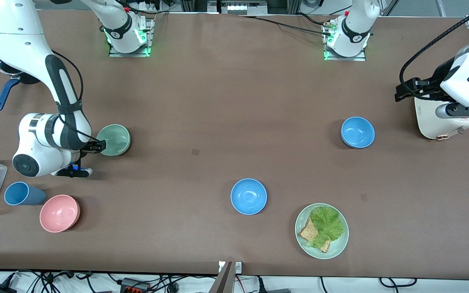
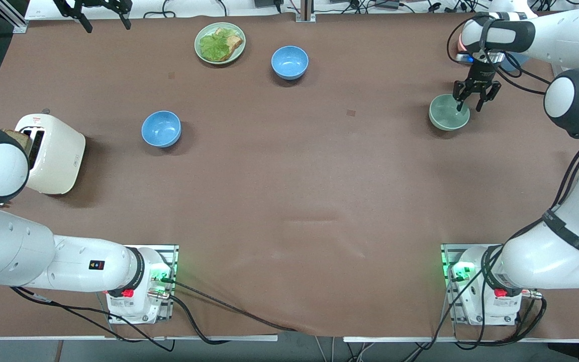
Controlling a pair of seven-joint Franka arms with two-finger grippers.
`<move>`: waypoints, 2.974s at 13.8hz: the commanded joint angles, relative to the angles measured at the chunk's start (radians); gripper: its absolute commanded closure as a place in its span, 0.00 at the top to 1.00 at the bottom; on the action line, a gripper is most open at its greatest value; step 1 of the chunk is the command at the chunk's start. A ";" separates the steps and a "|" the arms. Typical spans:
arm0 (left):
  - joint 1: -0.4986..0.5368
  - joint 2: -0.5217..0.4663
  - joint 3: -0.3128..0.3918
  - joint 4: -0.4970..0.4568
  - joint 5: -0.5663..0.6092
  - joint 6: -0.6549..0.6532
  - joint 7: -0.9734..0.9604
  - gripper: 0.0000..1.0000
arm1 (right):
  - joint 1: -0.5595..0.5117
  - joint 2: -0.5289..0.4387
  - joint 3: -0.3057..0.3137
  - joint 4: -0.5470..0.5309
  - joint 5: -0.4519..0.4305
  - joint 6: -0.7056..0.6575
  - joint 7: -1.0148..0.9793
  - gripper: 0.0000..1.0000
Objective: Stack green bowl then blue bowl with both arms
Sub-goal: 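Close the right gripper on the green bowl rim, then slide the green bowl to mid-table while the left gripper reaches the blue bowl, then release the green bowl and withdraw the right gripper while the left grasps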
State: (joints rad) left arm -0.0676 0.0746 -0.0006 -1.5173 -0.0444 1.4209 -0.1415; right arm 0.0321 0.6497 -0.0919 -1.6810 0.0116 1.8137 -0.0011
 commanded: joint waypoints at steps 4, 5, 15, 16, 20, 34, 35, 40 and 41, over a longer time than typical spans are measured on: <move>-0.012 0.013 0.001 0.002 -0.011 -0.013 0.005 1.00 | 0.002 -0.010 0.001 -0.017 0.051 -0.025 0.018 0.00; -0.012 0.013 0.001 0.002 -0.012 -0.017 0.002 1.00 | 0.009 -0.013 0.001 -0.011 0.083 -0.039 0.019 0.00; -0.009 0.062 -0.004 0.000 -0.017 -0.056 0.071 1.00 | 0.139 -0.025 0.162 0.158 0.387 -0.090 0.029 0.00; -0.015 0.079 -0.004 -0.003 -0.009 -0.048 0.080 1.00 | 0.188 -0.025 0.161 0.158 0.383 -0.055 0.094 0.00; -0.012 0.022 -0.021 -0.247 -0.006 0.180 0.089 1.00 | 0.383 -0.010 0.161 0.158 0.292 0.032 0.376 0.00; 0.147 0.080 -0.032 -0.839 -0.005 0.940 0.306 1.00 | 0.511 0.068 0.159 0.132 0.292 0.099 0.507 1.00; 0.150 0.111 -0.032 -0.836 -0.005 0.966 0.306 1.00 | 0.516 0.064 0.162 0.161 0.289 0.096 0.567 1.00; 0.153 0.185 -0.030 -0.805 -0.006 1.012 0.319 0.84 | 0.471 -0.031 0.106 0.384 0.168 -0.170 0.609 1.00; 0.155 0.188 -0.030 -0.801 -0.006 1.012 0.319 0.80 | 0.451 -0.036 0.084 0.429 0.147 -0.215 0.589 1.00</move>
State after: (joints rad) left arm 0.0756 0.2479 -0.0250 -2.3438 -0.0440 2.4322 0.1478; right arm 0.5295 0.6288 0.0264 -1.3467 0.2026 1.7062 0.6008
